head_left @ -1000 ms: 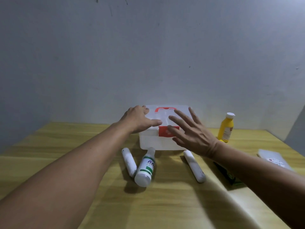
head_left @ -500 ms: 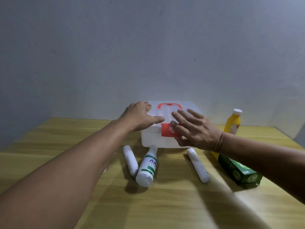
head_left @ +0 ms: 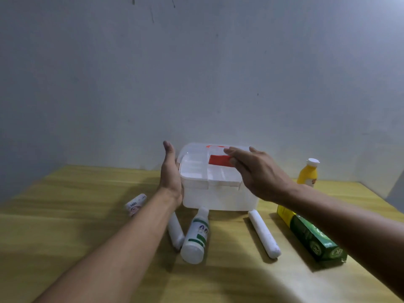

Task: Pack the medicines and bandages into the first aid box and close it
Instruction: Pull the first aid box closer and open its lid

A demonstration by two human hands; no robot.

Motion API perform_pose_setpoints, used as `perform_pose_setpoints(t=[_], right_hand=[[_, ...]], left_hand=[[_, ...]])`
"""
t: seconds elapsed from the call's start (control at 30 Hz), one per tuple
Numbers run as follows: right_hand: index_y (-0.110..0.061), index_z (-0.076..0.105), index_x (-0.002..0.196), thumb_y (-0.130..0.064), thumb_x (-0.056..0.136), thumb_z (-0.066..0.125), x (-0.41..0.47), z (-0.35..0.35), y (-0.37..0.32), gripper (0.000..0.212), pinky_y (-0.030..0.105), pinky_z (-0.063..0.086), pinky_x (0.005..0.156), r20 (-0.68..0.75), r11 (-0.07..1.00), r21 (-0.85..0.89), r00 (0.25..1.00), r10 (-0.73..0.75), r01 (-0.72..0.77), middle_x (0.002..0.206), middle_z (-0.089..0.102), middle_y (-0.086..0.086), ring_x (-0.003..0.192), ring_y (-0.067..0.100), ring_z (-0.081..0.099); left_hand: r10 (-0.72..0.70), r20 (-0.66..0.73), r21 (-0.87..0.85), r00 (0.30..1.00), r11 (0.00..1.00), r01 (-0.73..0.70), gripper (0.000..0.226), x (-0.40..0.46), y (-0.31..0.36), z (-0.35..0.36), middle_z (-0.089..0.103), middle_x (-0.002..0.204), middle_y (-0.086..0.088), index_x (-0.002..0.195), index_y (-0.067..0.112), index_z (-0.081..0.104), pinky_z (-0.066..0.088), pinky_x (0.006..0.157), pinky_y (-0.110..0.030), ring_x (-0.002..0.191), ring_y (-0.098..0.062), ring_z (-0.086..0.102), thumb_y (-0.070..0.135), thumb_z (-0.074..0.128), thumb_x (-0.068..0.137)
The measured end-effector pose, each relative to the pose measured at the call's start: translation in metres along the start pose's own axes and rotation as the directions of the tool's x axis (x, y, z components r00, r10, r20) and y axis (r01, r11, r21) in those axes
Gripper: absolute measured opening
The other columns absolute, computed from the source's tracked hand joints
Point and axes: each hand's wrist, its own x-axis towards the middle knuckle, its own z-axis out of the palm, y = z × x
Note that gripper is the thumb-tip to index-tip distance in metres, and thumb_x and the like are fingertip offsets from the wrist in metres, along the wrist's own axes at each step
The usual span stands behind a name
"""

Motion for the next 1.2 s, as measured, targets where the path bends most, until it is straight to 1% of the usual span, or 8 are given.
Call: perform_pose_setpoints(t=[0.1,0.2,0.4,0.63,0.8,0.97,1.1,1.2], right_hand=[[-0.011,0.066,0.118,-0.021,0.099,0.047,0.014,-0.015,-0.004,0.028,0.049,0.048,0.097,-0.062,0.996,0.066,0.996,0.071,-0.067,0.113,0.072,0.016,0.100,0.039,0.065],[-0.010,0.068,0.107,-0.024,0.098,0.048,0.036,-0.032,-0.005,0.026,0.047,0.052,0.080,-0.101,0.988,0.084,0.985,0.140,-0.131,0.101,0.072,0.019,0.093,0.039,0.064],[-0.017,0.070,0.110,-0.027,0.099,0.047,0.080,-0.054,0.004,0.027,0.037,0.049,0.079,-0.070,0.967,0.064,0.966,0.250,-0.246,0.102,0.072,0.011,0.091,0.030,0.062],[-0.022,0.060,0.128,-0.027,0.102,0.043,0.094,-0.037,0.024,0.032,0.046,0.058,0.072,-0.138,0.971,-0.153,0.977,0.163,-0.184,0.110,0.072,0.009,0.085,0.029,0.067],[-0.025,0.024,0.151,-0.008,0.098,0.047,0.087,-0.024,0.039,0.060,0.056,0.028,0.113,0.044,0.926,-0.343,0.982,0.185,-0.159,0.158,0.027,0.012,0.145,0.036,0.023],[-0.029,-0.001,0.153,0.002,0.092,0.046,0.073,-0.024,0.045,0.083,0.060,0.011,0.118,0.150,0.916,-0.335,0.947,0.282,-0.220,0.163,-0.010,0.008,0.149,0.032,-0.007],[-0.021,0.025,0.150,-0.009,0.092,0.055,0.050,-0.032,0.054,0.066,0.051,0.037,0.110,0.058,0.916,-0.277,0.946,0.318,-0.291,0.159,0.021,0.011,0.143,0.034,0.028],[-0.015,0.060,0.120,-0.022,0.087,0.063,0.024,-0.048,0.058,0.033,0.044,0.054,0.086,0.029,0.877,-0.287,0.912,0.409,-0.384,0.124,0.064,0.010,0.106,0.031,0.061]], left_hand=[[-0.003,0.000,0.020,1.000,1.000,0.003,0.080,-0.005,-0.001,0.001,0.078,0.097,-0.009,0.108,0.016,0.068,0.060,0.077,-0.038,0.089,-0.023,0.074,0.075,0.019,0.087],[-0.011,-0.011,0.300,1.000,0.954,0.014,0.080,-0.003,0.000,0.003,0.063,0.131,-0.012,0.129,0.016,0.060,0.047,0.103,-0.049,0.119,-0.031,0.060,0.074,0.031,0.083],[0.425,-0.021,0.899,0.905,0.404,-0.169,0.038,-0.002,0.014,0.019,0.059,0.137,-0.010,0.131,0.011,0.058,0.045,0.095,-0.034,0.121,-0.029,0.056,0.022,0.043,0.097],[0.018,0.279,0.957,0.960,-0.083,-0.276,0.068,0.032,0.010,0.021,0.002,0.166,0.000,0.155,0.017,0.011,0.000,0.121,-0.044,0.152,-0.019,-0.001,0.055,0.019,0.099],[-0.069,0.235,0.963,0.969,-0.119,-0.242,0.080,0.038,0.004,0.018,-0.007,0.165,-0.005,0.155,0.011,-0.001,0.002,0.121,-0.042,0.152,-0.020,-0.006,0.061,0.016,0.096],[-0.058,0.248,0.958,0.967,-0.131,-0.253,0.079,0.038,0.004,0.019,-0.005,0.165,-0.006,0.156,0.011,0.003,0.003,0.121,-0.043,0.152,-0.020,-0.005,0.060,0.016,0.096],[-0.048,0.250,0.961,0.967,-0.107,-0.254,0.078,0.040,0.005,0.018,-0.001,0.165,-0.008,0.155,0.009,0.008,0.005,0.122,-0.044,0.152,-0.020,-0.002,0.060,0.018,0.096],[0.014,0.249,0.968,0.968,-0.024,-0.249,0.073,0.034,0.007,0.021,0.011,0.164,-0.008,0.154,0.011,0.019,0.013,0.121,-0.046,0.152,-0.024,0.009,0.056,0.022,0.098]])
